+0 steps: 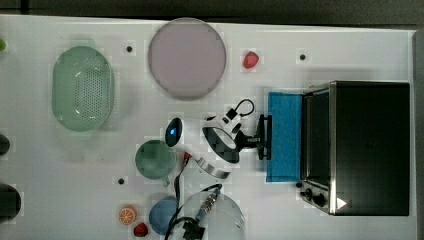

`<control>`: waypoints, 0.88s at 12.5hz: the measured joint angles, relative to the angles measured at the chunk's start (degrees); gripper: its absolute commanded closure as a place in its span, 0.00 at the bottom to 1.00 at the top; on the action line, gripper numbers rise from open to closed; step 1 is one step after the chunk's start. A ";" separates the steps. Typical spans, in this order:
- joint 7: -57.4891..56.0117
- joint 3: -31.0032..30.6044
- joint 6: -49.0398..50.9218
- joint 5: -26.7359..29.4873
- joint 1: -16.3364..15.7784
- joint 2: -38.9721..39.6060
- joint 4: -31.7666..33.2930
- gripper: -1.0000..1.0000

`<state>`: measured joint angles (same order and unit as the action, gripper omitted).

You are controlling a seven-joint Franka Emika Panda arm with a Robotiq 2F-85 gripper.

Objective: Flap open oven.

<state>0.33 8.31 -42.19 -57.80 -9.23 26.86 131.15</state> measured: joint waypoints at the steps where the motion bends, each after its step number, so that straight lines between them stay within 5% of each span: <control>1: 1.28 0.28 -0.34 0.06 -0.78 1.75 -0.90 0.83; 8: 3.44 2.13 -4.34 2.46 -1.44 3.92 -1.45 0.83; 11: 3.81 2.69 -6.41 17.12 -0.49 -2.17 -1.34 0.83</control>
<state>4.14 11.00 -48.60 -40.68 -9.71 24.69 129.81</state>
